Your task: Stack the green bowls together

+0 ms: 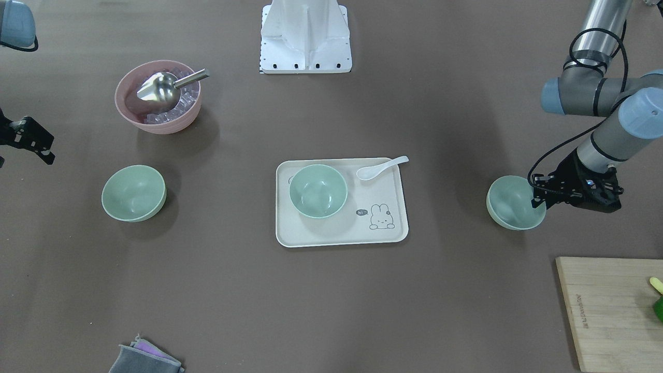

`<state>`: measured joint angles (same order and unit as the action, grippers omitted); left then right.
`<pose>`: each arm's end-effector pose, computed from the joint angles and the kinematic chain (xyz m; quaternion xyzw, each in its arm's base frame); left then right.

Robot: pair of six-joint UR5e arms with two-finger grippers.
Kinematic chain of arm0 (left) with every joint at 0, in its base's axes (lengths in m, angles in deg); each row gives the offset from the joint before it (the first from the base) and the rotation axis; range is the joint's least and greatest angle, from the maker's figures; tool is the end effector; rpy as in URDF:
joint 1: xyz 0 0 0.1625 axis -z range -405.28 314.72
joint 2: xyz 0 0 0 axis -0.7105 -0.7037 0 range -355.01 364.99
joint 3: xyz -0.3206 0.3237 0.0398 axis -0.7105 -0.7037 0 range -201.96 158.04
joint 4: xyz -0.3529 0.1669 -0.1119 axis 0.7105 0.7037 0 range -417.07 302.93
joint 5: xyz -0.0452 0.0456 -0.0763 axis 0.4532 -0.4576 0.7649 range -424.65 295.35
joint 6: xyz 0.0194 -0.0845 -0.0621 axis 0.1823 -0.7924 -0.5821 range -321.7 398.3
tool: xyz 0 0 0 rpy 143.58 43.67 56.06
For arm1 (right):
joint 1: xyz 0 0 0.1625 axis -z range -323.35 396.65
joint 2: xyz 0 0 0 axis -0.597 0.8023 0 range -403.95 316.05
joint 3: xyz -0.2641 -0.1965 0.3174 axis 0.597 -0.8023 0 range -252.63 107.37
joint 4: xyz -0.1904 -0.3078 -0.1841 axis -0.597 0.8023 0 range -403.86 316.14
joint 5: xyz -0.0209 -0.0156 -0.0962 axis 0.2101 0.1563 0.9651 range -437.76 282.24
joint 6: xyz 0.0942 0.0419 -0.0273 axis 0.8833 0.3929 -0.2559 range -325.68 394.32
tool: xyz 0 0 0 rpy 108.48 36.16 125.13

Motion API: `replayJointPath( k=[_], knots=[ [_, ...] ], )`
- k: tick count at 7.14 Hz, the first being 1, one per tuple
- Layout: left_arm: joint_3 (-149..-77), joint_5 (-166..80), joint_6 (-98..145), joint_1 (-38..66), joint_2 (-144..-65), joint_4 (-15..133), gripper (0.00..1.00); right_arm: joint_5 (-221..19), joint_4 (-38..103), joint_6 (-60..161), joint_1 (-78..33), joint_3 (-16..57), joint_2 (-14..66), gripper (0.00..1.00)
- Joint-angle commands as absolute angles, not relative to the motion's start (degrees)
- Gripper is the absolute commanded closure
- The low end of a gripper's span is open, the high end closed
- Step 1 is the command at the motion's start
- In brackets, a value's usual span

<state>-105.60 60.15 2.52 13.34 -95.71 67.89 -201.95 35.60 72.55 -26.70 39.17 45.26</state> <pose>0.2507 -0.5501 0.5874 0.1115 0.4121 0.0660 0.9019 -0.1551 -0.4727 0.4918 0.0789 -0.3840 0.0090 0.9199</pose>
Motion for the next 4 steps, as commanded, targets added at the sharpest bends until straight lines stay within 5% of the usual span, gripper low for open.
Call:
replayJointPath(
  k=[1,4],
  knots=[
    [-105.55,60.15,3.05,13.52,-95.73,67.83,0.74,-201.95,35.60,72.55,-26.63,39.17,45.26,0.00],
    [-105.54,60.06,4.19,13.52,-95.64,67.74,0.82,-201.95,35.60,72.55,-26.72,39.17,45.35,0.00]
  ],
)
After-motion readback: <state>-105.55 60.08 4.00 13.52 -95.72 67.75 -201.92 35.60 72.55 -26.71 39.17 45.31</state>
